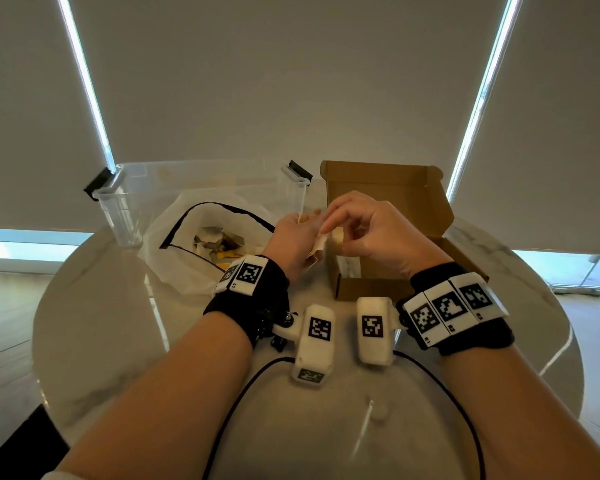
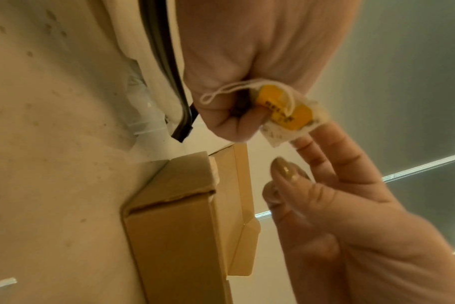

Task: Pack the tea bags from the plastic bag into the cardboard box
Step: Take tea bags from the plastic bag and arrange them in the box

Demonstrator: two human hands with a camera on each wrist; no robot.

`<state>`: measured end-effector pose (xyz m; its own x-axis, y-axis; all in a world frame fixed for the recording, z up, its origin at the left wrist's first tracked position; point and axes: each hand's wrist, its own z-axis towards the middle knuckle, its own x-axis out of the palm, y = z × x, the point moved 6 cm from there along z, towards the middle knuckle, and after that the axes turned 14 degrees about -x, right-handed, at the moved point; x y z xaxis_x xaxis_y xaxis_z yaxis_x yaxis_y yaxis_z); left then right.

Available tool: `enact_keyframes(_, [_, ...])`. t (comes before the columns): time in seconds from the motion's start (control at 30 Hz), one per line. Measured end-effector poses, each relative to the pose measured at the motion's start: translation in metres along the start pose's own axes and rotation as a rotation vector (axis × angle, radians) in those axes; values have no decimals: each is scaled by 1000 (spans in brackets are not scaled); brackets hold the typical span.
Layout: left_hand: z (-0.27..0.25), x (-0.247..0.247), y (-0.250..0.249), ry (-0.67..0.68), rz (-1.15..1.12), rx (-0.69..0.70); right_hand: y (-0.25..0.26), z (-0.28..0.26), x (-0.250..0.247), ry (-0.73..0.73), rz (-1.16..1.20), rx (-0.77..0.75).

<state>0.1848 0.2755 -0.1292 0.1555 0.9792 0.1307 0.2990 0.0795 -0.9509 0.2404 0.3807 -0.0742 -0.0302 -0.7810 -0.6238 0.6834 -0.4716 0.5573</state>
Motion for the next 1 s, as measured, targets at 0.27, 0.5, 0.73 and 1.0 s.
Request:
enact_keyframes(0.27, [2,4,2,-8,121,3,-10,0,-1,-110,-79,105])
enact_keyframes(0.5, [4,7,11,27,448,-31,-55,-29,-23,-250,113,678])
enact_keyframes(0.73, [6,7,14,13,580,-41,-58,-33,-14,-22,152,768])
enact_keyframes(1.0, [5,6,13,-6,618,-35,-54,-33,-28,-80,46,731])
